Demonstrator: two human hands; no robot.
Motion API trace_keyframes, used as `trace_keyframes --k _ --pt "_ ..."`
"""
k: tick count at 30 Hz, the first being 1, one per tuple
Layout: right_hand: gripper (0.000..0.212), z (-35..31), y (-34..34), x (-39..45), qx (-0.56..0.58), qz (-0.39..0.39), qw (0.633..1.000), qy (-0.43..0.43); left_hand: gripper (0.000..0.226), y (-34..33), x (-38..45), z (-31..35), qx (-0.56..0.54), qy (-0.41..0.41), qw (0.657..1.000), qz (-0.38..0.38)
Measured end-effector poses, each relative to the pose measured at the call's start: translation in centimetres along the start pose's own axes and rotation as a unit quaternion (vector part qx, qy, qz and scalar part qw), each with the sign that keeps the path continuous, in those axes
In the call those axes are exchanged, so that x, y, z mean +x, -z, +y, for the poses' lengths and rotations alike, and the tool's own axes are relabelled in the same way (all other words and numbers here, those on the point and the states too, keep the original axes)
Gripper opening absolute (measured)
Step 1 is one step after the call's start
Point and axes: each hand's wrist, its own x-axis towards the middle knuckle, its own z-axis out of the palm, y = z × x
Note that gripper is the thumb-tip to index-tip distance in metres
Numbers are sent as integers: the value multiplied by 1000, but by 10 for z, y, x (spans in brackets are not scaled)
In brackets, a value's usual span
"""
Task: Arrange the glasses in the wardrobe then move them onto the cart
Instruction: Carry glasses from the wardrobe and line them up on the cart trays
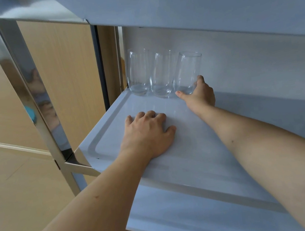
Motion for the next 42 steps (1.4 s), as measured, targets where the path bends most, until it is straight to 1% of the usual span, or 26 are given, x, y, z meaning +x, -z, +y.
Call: trace_keyframes --k 4,6,8,9,11,13,16,18,21,23,25,27,28,30,32,34,37,42 --pt "88 0 1 -1 -2 -14 1000 -14 50 0 1 0 -6 -1 1000 1" --pt "98 -1 4 -3 4 -28 999 -25 50 0 0 -1 -9 -1 1000 2" --pt "102 -2 6 -6 9 -47 998 -42 50 0 0 -1 -12 -1 1000 3" --pt "99 -3 7 -7 8 -50 997 -52 50 0 0 -1 -15 0 1000 5" --pt "83 -3 9 -13 5 -48 996 -74 50 0 1 -1 -18 3 1000 6" --pt "73 -3 15 -21 -8 -63 995 -77 51 1 1 -1 -22 7 1000 7" --pt "66 -2 24 -43 -82 -105 991 -22 52 3 -1 0 -20 9 1000 3" --pt "55 -5 29 -61 -130 -116 985 14 52 6 -1 1 -18 11 1000 -2" --pt "42 -11 37 -88 -168 -125 977 38 55 8 -2 3 -10 12 1000 -6" --pt "37 -13 44 -104 -185 -128 973 56 59 11 -3 5 -12 39 999 -11" --pt "36 -14 52 -118 -197 -136 968 75 60 16 -7 9 13 61 998 -4" --pt "41 -17 62 -133 -198 -166 964 70 56 23 -15 15 39 49 998 -2" --pt "45 -19 70 -141 -201 -188 960 56 54 28 -21 18 28 42 999 -13" --pt "54 -25 89 -159 -219 -243 944 34 56 43 -37 23 -34 55 995 -73" --pt "61 -34 111 -176 -231 -287 929 27 65 65 -52 27 -82 71 982 -152" --pt "66 -45 138 -190 -233 -321 918 3 75 92 -65 32 -89 83 970 -211" --pt "73 -65 183 -204 -230 -375 897 -47 76 137 -83 45 -110 108 960 -236" --pt "70 -112 262 -220 -212 -408 883 -95 69 217 -124 78 -135 159 942 -264"
